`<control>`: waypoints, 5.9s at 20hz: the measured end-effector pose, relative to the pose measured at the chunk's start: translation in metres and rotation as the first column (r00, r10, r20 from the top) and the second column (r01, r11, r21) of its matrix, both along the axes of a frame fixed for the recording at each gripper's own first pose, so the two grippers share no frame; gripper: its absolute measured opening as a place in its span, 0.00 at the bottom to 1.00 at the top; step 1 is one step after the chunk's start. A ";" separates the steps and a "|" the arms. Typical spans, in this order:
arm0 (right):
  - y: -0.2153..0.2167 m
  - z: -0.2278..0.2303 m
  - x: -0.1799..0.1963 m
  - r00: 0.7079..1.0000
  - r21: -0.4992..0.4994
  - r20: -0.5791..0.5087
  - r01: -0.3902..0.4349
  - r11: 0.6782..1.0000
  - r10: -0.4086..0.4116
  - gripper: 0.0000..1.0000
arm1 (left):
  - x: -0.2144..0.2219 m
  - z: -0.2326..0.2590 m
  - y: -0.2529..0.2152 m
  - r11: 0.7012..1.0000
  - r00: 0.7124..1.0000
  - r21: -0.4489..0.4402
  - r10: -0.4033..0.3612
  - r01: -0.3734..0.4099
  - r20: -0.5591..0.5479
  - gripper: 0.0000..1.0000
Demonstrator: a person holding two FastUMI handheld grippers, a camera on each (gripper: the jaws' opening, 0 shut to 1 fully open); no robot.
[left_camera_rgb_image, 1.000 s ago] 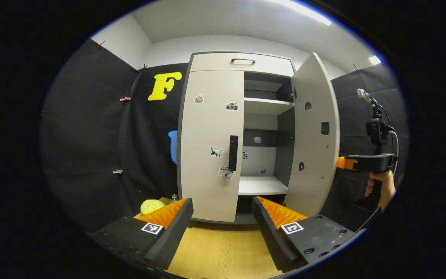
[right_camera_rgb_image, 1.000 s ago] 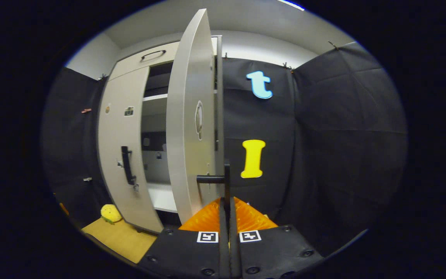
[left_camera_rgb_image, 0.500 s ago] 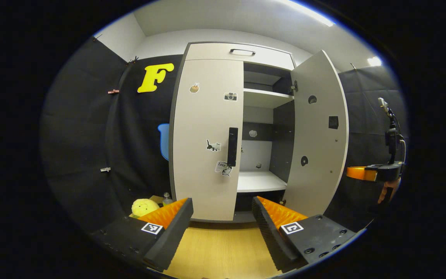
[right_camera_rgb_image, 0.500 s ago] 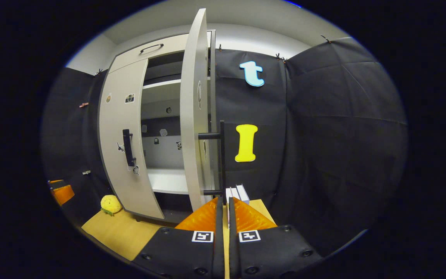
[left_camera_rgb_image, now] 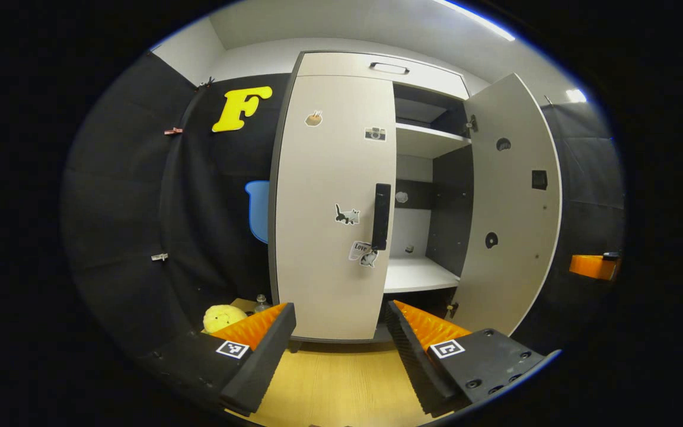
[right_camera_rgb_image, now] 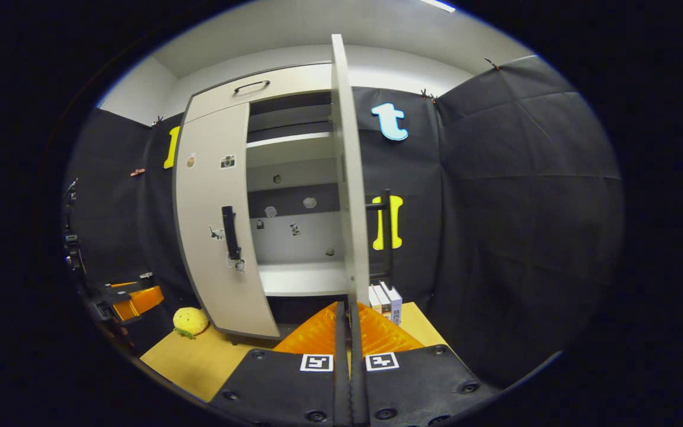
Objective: Open the right door of the double-door shoe cabinet with the right hand, and open the left door with the left hand.
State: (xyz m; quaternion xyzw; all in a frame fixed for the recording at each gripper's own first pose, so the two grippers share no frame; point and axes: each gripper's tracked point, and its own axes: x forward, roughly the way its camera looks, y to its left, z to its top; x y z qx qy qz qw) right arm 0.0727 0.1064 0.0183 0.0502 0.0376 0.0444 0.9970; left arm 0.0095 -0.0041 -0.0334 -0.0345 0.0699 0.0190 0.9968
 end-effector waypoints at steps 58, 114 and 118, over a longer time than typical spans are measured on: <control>0.086 -0.088 0.076 0.959 -0.016 -0.154 -0.245 0.969 0.239 1.00 | 0.242 0.059 -0.057 0.991 0.989 -0.009 -0.130 0.131 0.076 0.17; 0.094 -0.070 0.025 0.980 -0.025 -0.120 -0.164 0.986 0.160 1.00 | 0.063 0.046 0.123 0.985 0.984 -0.021 0.170 -0.169 0.043 0.07; 0.064 -0.043 0.023 0.979 -0.040 -0.062 -0.199 0.979 0.196 1.00 | 0.052 0.045 0.076 0.981 0.981 -0.038 0.190 -0.188 0.046 0.05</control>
